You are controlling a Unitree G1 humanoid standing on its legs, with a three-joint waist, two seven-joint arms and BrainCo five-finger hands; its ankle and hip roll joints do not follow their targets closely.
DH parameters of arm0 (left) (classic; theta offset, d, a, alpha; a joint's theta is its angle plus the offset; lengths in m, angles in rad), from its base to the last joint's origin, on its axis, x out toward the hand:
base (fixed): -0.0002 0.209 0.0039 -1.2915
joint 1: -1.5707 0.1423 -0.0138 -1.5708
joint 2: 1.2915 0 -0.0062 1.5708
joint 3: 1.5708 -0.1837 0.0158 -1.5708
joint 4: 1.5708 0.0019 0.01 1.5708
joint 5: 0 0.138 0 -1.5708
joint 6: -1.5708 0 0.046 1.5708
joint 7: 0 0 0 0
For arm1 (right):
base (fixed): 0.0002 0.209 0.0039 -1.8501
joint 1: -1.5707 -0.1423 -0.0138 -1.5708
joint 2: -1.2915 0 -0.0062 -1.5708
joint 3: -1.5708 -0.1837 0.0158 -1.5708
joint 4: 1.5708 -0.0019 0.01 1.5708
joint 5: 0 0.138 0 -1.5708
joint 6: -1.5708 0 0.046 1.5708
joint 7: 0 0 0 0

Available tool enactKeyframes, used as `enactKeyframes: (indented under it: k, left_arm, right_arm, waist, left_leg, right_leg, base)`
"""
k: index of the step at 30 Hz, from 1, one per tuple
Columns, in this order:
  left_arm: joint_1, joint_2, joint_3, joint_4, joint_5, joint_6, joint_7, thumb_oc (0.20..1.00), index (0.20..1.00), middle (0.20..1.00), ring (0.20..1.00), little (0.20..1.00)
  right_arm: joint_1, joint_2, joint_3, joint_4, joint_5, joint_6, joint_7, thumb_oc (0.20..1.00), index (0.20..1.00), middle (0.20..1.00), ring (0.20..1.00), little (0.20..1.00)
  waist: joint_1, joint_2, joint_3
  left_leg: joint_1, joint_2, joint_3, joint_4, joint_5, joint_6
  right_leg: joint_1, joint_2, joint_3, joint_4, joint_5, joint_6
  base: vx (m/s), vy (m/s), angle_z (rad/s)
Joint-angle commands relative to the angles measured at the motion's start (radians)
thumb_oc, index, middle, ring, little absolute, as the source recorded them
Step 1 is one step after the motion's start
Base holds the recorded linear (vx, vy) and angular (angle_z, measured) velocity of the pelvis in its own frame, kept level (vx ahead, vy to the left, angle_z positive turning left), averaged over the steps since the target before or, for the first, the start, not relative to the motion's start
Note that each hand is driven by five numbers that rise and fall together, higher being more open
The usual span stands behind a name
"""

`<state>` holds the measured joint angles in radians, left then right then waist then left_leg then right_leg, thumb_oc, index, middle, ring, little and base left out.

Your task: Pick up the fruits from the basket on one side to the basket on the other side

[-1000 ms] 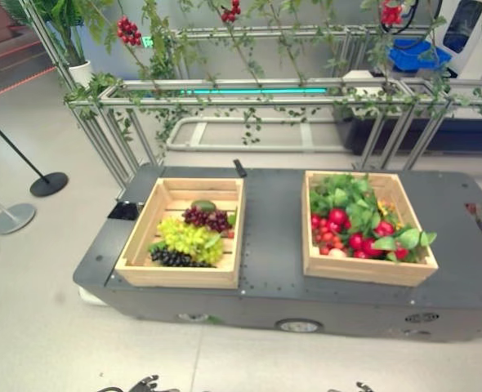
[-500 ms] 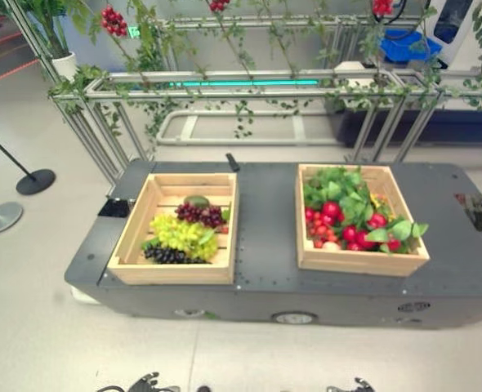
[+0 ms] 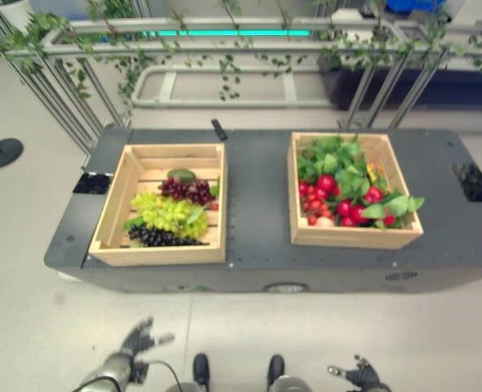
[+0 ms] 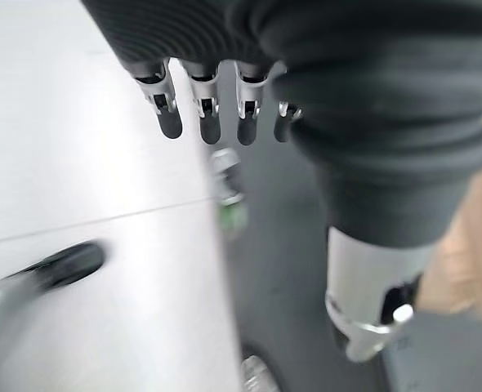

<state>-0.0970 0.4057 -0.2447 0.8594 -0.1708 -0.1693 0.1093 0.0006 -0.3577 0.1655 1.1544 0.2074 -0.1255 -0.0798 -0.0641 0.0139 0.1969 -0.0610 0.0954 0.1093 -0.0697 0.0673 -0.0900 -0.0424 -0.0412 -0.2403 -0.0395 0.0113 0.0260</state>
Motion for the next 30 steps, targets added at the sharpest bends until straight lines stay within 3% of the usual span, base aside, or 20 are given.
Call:
enactKeyframes:
  k: [1,4,9,17,23,27,30]
  left_arm:
    - [-0.182,0.134,0.101,-0.100,0.004,-0.073,0.095,1.000,1.000,1.000,1.000,1.000]
    - [-0.240,0.198,0.110,-0.157,0.033,-0.067,0.122,1.000,1.000,1.000,1.000,1.000]
    - [-0.220,0.310,0.182,-0.450,0.122,-0.054,0.125,1.000,1.000,1.000,1.000,1.000]
    - [-0.117,0.340,0.290,-0.647,0.167,-0.068,0.105,1.000,1.000,1.000,1.000,1.000]
    - [-0.150,0.370,0.284,-0.665,0.193,-0.058,0.099,1.000,1.000,1.000,1.000,1.000]
    - [-0.246,0.416,0.234,-0.628,0.228,-0.048,0.103,1.000,1.000,1.000,1.000,1.000]
    - [-0.418,0.487,0.132,-0.547,0.284,-0.026,0.126,1.000,1.000,1.000,1.000,1.000]
  right_arm:
    - [-0.053,-0.011,0.055,-0.038,-0.026,-0.042,-0.002,1.000,1.000,1.000,1.000,1.000]
    - [-0.056,-0.011,0.067,-0.041,-0.029,-0.041,0.004,1.000,1.000,1.000,1.000,1.000]
    - [-0.037,-0.016,0.062,-0.073,-0.028,-0.037,0.028,1.000,1.000,1.000,1.000,1.000]
    - [-0.036,-0.021,0.053,-0.082,-0.026,-0.035,0.056,1.000,1.000,1.000,1.000,1.000]
    - [-0.045,-0.029,0.064,-0.095,-0.030,-0.032,0.066,1.000,1.000,1.000,1.000,1.000]
    - [-0.062,-0.037,0.076,-0.106,-0.030,-0.033,0.068,1.000,1.000,1.000,1.000,1.000]
    - [-0.080,-0.061,0.107,-0.162,-0.038,-0.036,0.070,1.000,1.000,1.000,1.000,1.000]
  waist:
    - [-0.011,-0.056,0.040]
    - [-0.011,-0.056,0.047]
    - [-0.002,-0.054,0.046]
    - [0.011,-0.046,0.071]
    - [0.010,-0.044,0.081]
    - [0.004,-0.044,0.091]
    - [-0.014,-0.049,0.114]
  left_leg:
    - [-0.004,-0.080,0.009,0.044,-0.080,0.064]
    - [-0.012,-0.082,0.008,0.050,-0.082,0.065]
    - [-0.003,-0.083,0.013,0.039,-0.083,0.063]
    - [-0.015,-0.088,0.021,0.047,-0.088,0.068]
    - [-0.042,-0.090,0.018,0.063,-0.089,0.070]
    - [-0.072,-0.092,0.019,0.074,-0.087,0.071]
    - [-0.125,-0.089,0.021,0.106,-0.084,0.071]
  right_leg:
    - [-0.094,-0.058,0.058,0.080,-0.003,0.084]
    - [-0.102,-0.061,0.056,0.087,-0.003,0.084]
    - [-0.100,-0.062,0.059,0.078,-0.002,0.087]
    - [-0.132,-0.067,0.071,0.104,-0.007,0.082]
    - [-0.158,-0.070,0.074,0.119,-0.008,0.081]
    - [-0.190,-0.073,0.078,0.131,-0.007,0.083]
    - [-0.235,-0.080,0.078,0.148,-0.005,0.087]
  base:
    - [-0.09,0.014,-0.07]
    - [-0.02,0.004,-0.01]
    - [0.00,0.000,-0.01]
    - [0.00,0.002,0.00]
    - [-0.01,0.001,0.00]
    - [-0.02,0.006,0.00]
    - [-0.01,0.003,0.00]
